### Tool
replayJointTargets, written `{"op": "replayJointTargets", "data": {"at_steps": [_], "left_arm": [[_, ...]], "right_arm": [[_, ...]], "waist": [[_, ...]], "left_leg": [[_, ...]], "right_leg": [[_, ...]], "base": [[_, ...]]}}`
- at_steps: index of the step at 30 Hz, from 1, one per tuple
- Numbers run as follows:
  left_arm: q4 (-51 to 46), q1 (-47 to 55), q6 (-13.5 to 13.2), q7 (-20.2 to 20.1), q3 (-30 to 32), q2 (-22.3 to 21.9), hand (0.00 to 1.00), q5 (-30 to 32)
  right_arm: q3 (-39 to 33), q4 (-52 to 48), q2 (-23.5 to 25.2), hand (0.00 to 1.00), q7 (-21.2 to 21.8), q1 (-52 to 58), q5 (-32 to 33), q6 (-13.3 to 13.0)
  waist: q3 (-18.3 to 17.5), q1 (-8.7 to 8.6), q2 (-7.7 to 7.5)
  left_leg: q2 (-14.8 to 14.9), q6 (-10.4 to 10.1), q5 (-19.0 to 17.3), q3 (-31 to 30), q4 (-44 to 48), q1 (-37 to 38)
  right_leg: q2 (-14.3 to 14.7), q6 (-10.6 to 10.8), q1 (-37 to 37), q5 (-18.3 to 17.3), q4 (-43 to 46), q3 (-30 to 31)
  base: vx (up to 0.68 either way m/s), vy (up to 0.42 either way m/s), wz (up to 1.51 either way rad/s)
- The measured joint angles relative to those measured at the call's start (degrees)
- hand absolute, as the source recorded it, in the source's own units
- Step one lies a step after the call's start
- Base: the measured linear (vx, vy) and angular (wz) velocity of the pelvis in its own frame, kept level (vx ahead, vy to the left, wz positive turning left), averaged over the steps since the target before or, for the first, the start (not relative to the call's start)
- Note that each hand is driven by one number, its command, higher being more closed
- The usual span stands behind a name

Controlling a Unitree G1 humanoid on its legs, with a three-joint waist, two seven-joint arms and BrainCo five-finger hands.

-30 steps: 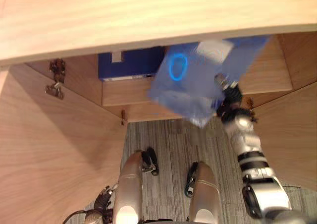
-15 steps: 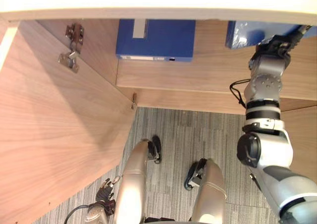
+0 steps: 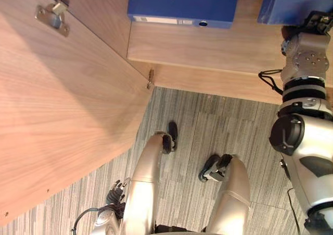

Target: Walk over to the cabinet, pick up the folder, carry it to the office cabinet, place the folder inside the office cabinet, then close the office cabinet door

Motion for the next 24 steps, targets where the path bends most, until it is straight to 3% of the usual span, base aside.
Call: {"op": "replayJointTargets", "data": {"at_steps": [2,3,17,21,24], "left_arm": [[0.0,-0.5,0.0,0.8,0.3,-0.4,0.00,0.0],[0.0,-0.5,0.0,1.0,0.3,-0.5,0.00,-0.1],[0.4,-0.4,0.1,2.1,2.1,-1.2,0.00,0.0],[1.5,-0.4,0.1,2.2,2.7,-1.2,0.00,0.1],[2.0,-0.3,0.1,1.7,3.2,-0.4,0.00,0.3]], "right_arm": [[-0.2,0.0,-1.9,1.00,-1.0,0.0,-0.2,0.0],[-0.5,0.0,-2.4,0.00,-1.6,0.0,-0.3,0.0],[1.3,0.2,-3.2,0.00,-1.9,0.0,-1.5,0.9],[4.7,0.7,-3.1,0.00,1.7,0.0,-4.8,3.9],[10.0,1.9,-3.4,0.00,5.4,0.0,-14.1,8.1]], "waist": [[0.0,0.07,0.00],[0.0,0.01,0.00],[0.0,-1.26,-0.05],[0.0,-1.93,-0.18],[-0.3,-2.51,-0.85]], "left_leg": [[-0.4,-0.4,0.4,-0.1,-0.5,-0.4],[-0.4,-0.5,0.7,-0.1,-0.9,-0.4],[0.0,-0.7,2.5,-0.5,-3.8,0.5],[0.6,-0.9,2.9,-0.4,-5.1,2.3],[1.0,-1.1,3.9,-0.3,-7.1,3.2]], "right_leg": [[-0.4,-0.2,-0.5,-0.1,0.3,-0.1],[-0.4,-0.2,-0.6,-0.1,0.1,-0.2],[0.7,-0.7,0.0,0.8,-2.4,-1.2],[1.6,-0.9,1.6,1.8,-4.1,-1.3],[2.4,-1.1,2.0,3.0,-5.8,-1.4]], "base": [[-0.02,-0.078,0.13],[-0.01,-0.067,0.07],[0.02,-0.067,-0.01],[0.00,-0.042,-0.11],[-0.02,-0.036,-0.11]]}}
